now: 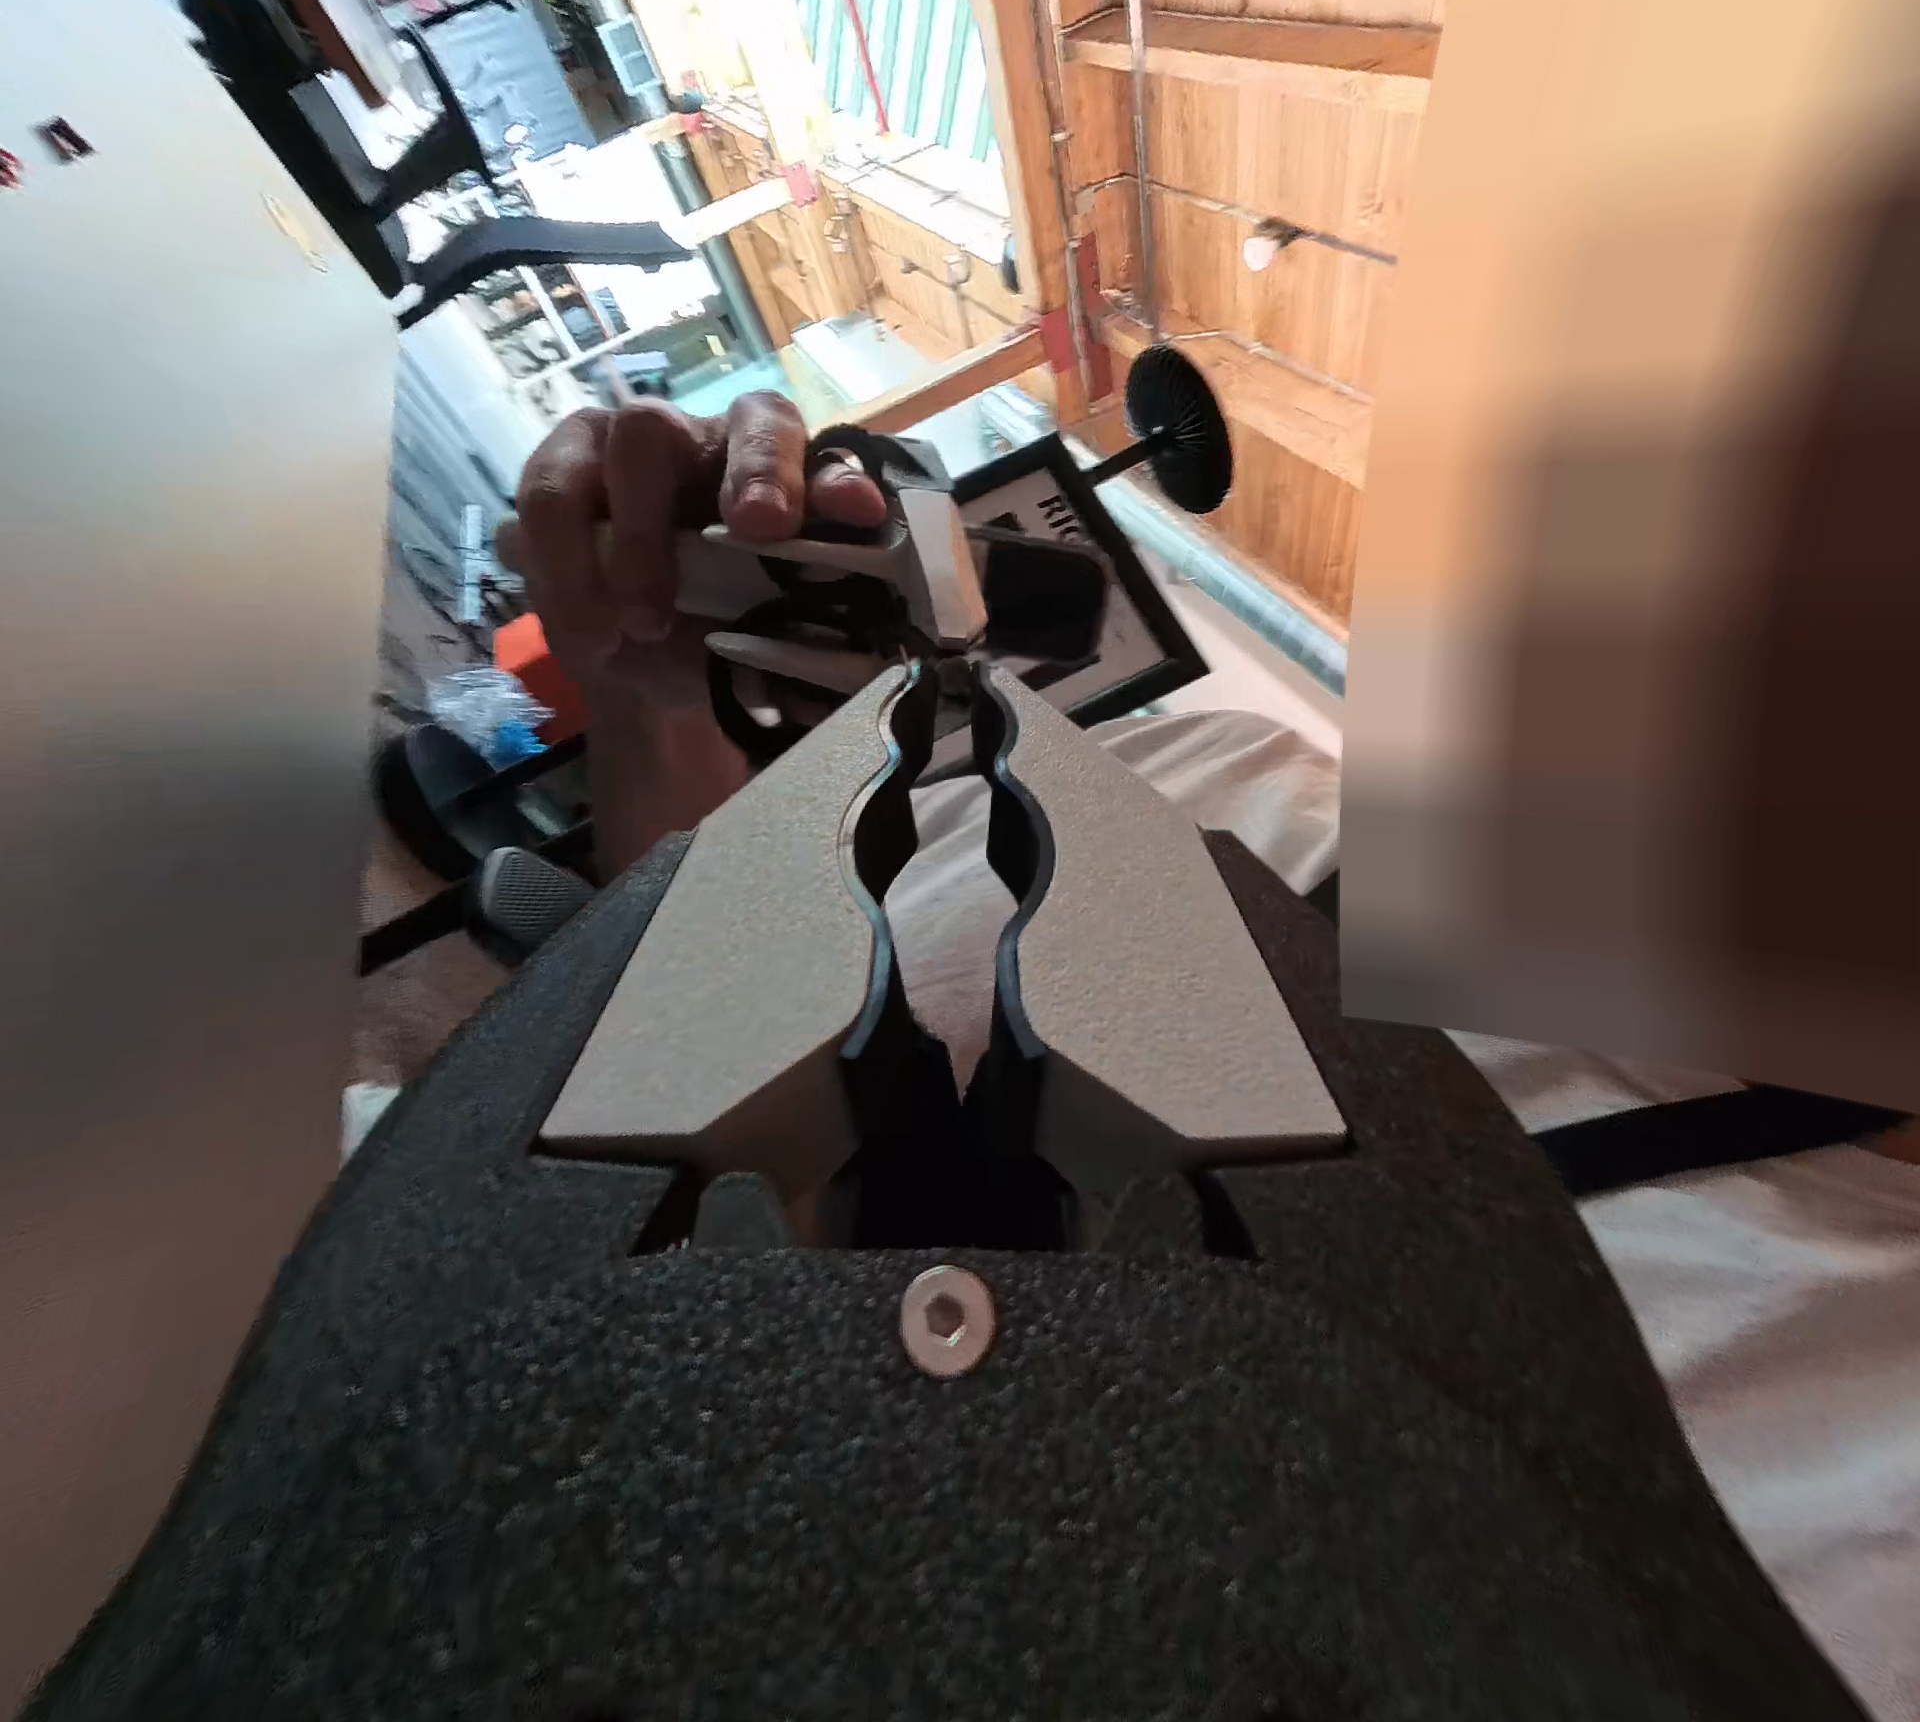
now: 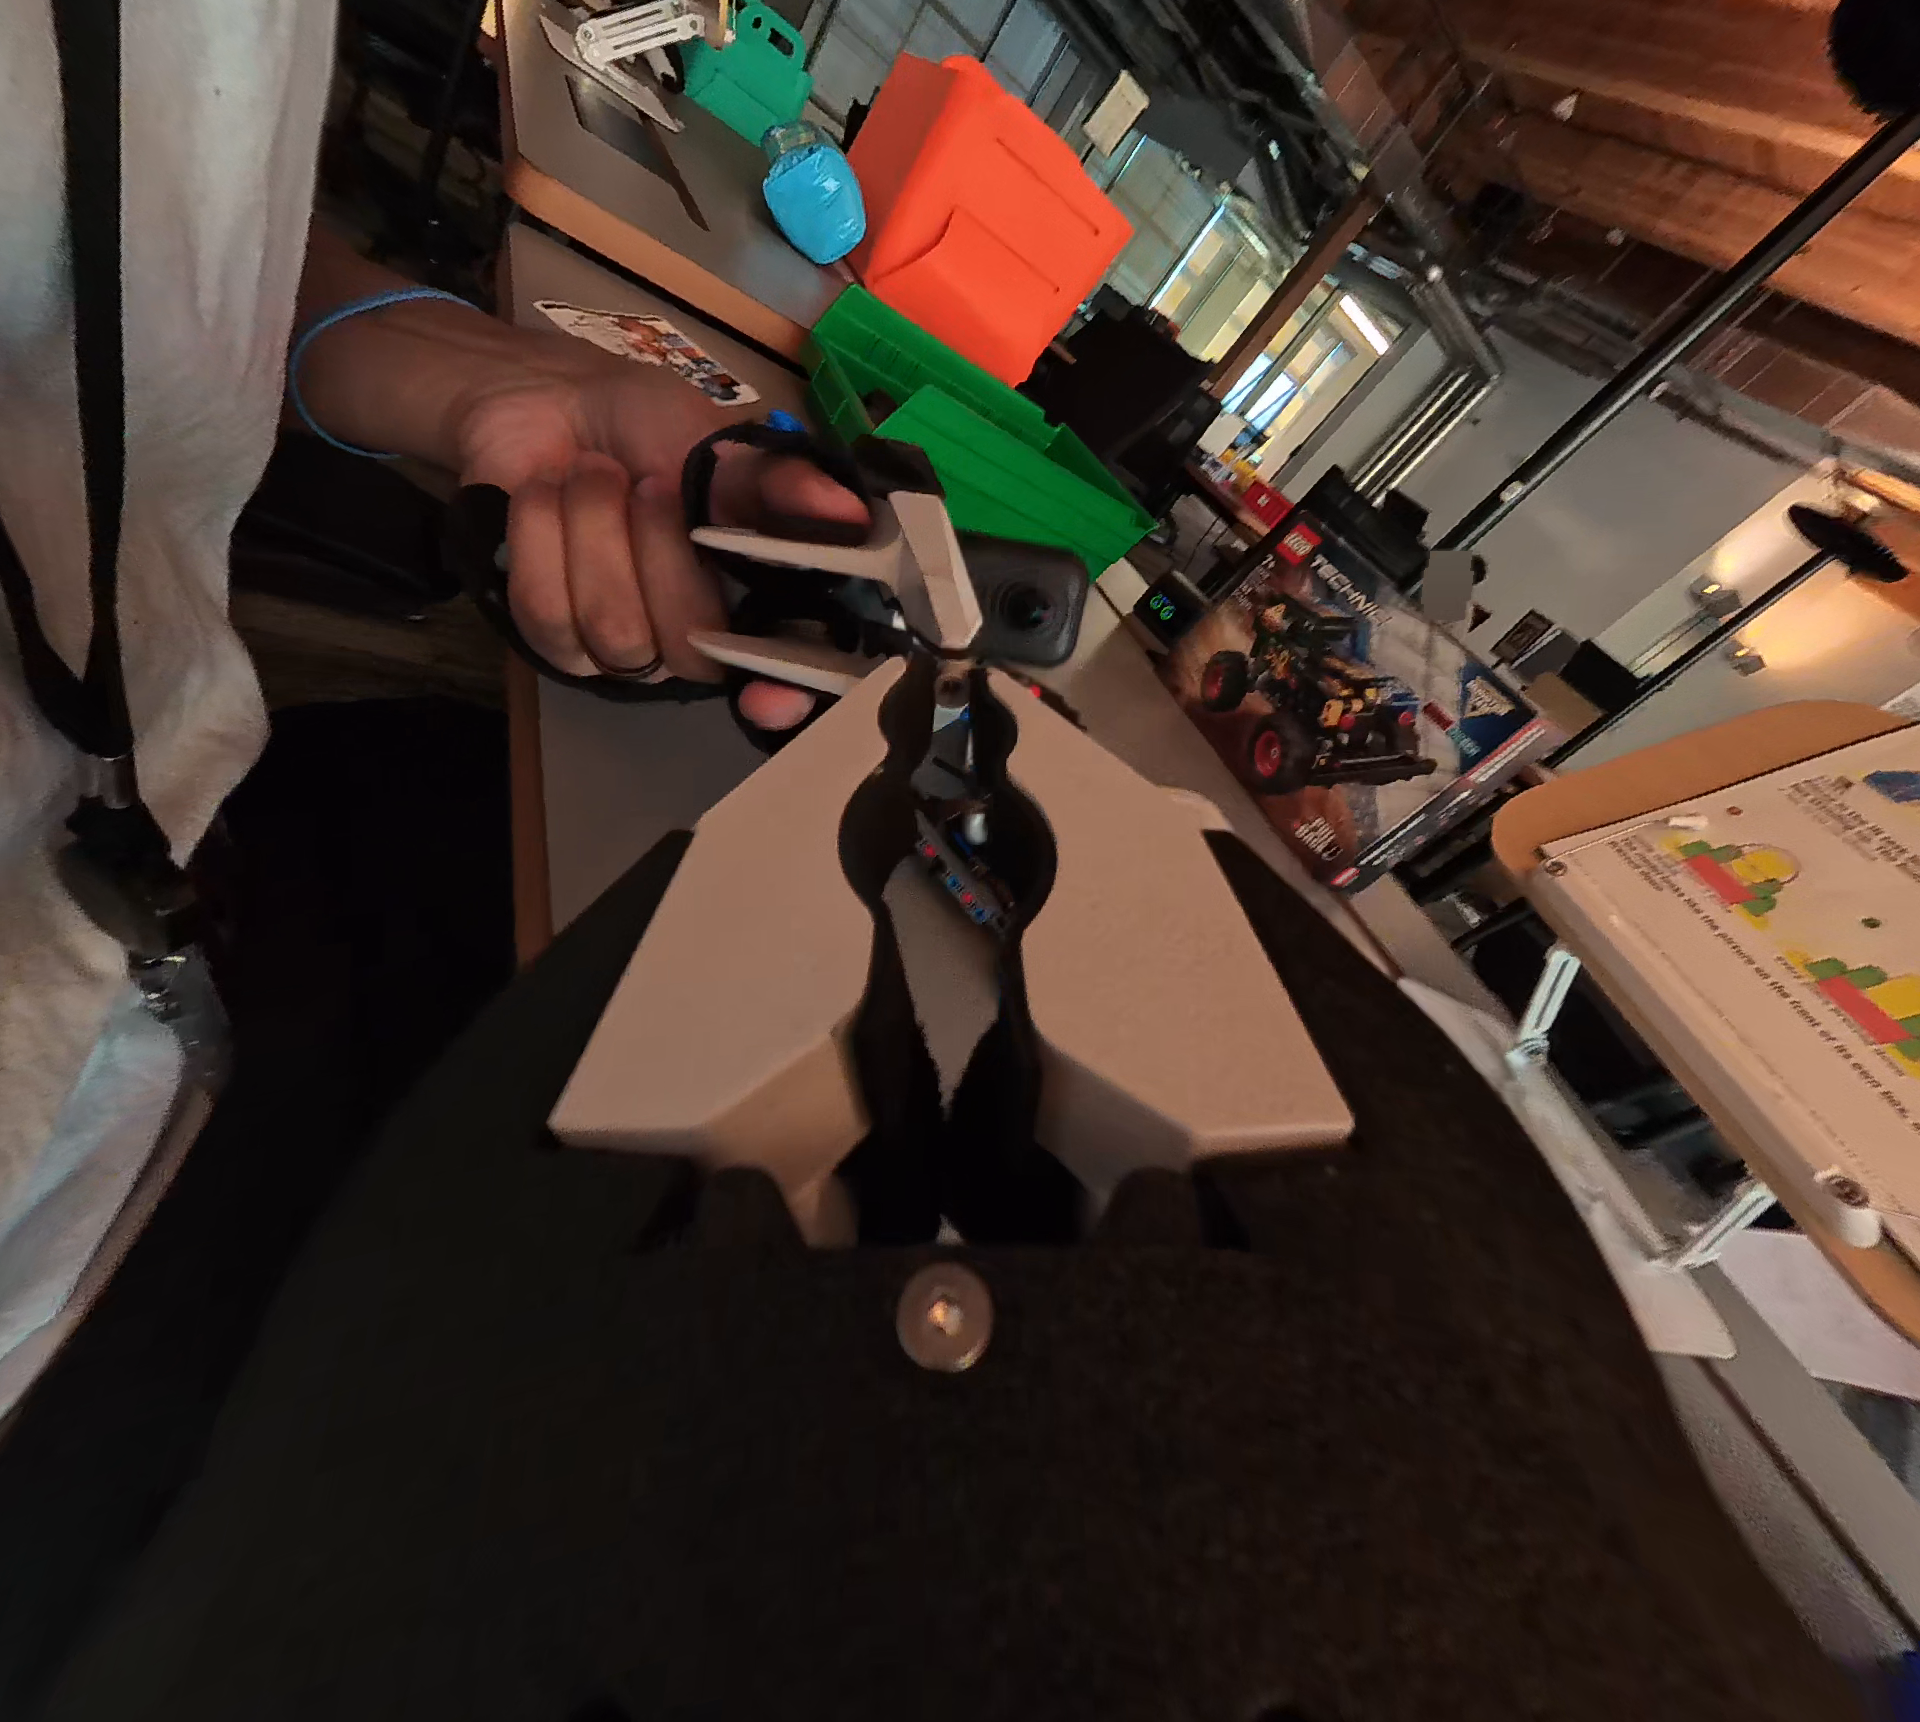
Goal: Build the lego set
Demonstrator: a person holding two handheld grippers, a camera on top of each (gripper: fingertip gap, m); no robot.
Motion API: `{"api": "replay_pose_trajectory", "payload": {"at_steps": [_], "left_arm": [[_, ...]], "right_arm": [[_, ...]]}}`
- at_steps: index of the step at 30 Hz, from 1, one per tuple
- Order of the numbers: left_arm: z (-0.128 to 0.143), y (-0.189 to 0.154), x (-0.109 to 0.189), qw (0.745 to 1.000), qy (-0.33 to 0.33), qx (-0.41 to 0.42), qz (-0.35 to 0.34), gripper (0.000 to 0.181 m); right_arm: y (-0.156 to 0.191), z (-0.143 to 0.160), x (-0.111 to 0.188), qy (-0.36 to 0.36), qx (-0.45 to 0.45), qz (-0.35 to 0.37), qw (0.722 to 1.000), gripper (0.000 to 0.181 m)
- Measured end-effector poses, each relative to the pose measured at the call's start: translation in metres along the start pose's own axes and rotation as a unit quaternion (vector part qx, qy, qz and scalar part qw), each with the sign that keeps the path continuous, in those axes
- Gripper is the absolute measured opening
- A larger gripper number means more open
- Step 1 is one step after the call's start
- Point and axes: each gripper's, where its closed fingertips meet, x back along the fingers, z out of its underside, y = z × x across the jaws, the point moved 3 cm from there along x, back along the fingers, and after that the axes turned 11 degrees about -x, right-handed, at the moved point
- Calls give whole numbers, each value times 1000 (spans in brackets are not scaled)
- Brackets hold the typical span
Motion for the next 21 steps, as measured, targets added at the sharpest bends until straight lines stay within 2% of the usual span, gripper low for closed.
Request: {"api": "replay_pose_trajectory", "payload": {"at_steps": [3,5,6,7,9,10,11,12,13,16,19,21], "left_arm": [[4,10,12,993,39,-79,-83,9],[12,23,26,962,111,-175,-180,9],[16,33,35,929,160,-229,-242,10],[18,44,44,884,210,-285,-305,11],[14,61,59,774,295,-385,-407,14],[11,67,62,728,320,-418,-439,15],[11,73,65,696,344,-434,-457,15],[13,78,66,679,366,-436,-464,16],[17,84,67,676,378,-429,-465,16],[25,94,66,691,394,-401,-454,16],[23,99,68,695,387,-389,-465,7],[25,100,67,709,381,-375,-459,6]], "right_arm": [[0,9,3,18,-29,-5,999,6],[-2,23,8,51,-76,-19,996,6],[-3,32,11,68,-97,-23,993,6],[-3,42,13,83,-116,-28,989,6],[-1,61,16,114,-148,-43,981,6],[1,69,16,127,-158,-49,978,6],[2,77,16,139,-167,-55,975,6],[3,82,16,148,-174,-60,972,6],[3,85,16,152,-178,-62,970,6],[2,84,18,149,-187,-67,969,6],[2,86,21,159,-200,-74,964,6],[1,87,22,159,-204,-74,963,6]]}}
